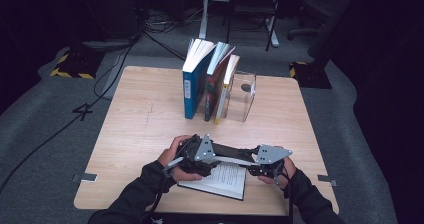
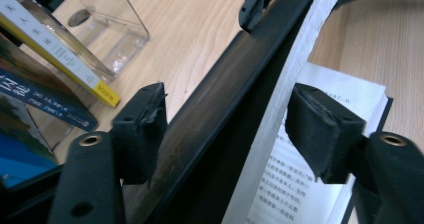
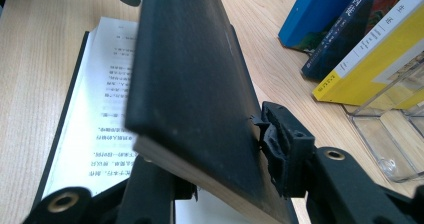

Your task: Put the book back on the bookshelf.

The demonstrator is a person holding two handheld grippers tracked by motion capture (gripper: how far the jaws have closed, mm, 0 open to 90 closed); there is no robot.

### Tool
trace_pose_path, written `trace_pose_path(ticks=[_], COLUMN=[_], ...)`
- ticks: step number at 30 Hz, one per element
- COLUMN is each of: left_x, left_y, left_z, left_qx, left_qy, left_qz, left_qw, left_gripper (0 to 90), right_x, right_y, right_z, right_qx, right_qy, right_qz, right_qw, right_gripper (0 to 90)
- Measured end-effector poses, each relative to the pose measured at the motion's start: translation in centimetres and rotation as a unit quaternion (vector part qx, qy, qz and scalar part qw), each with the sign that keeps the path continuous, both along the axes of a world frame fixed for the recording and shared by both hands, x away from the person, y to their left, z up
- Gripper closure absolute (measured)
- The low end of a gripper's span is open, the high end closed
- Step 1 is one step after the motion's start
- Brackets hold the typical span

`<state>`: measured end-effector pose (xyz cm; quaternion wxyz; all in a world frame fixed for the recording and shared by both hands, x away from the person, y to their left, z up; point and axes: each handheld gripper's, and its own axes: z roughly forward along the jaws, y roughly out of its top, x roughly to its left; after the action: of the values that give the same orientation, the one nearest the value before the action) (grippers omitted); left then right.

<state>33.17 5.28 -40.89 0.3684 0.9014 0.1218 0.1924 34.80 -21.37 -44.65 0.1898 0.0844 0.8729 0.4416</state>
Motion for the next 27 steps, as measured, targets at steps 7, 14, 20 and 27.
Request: trace_pose_path(ticks=[7,14,20,27], left_x=[-0.7,-0.5,0.2,-0.4], left_y=[-0.1,0.3,-0.1,-0.9], left_z=[-0.2,0.0,0.4,0.1], left_qx=[0.036,0.033,0.027,0.042], left_qy=[-0.021,-0.023,-0.003,-0.018], left_qz=[-0.007,-0.014,-0.006,0.005], left_qw=[0.9991,0.9991,0.9996,0.999], left_gripper=[54.7,57.5,42.2,50.2], right_x=[0.1,0.4,0.1,-0.3], right_y=[-0.1,-1.5,-0.7,0.4], right_z=[-0.5,-1.0,-0.3,-0.1], right_qx=[0.004,0.02,0.005,-0.007], right_qy=[0.014,0.003,-0.015,-0.022], right_qz=[0.004,0.012,0.007,0.007], right_qw=[0.9999,0.9997,0.9999,0.9997], right_gripper=[52.4,59.5,65.1,64.0])
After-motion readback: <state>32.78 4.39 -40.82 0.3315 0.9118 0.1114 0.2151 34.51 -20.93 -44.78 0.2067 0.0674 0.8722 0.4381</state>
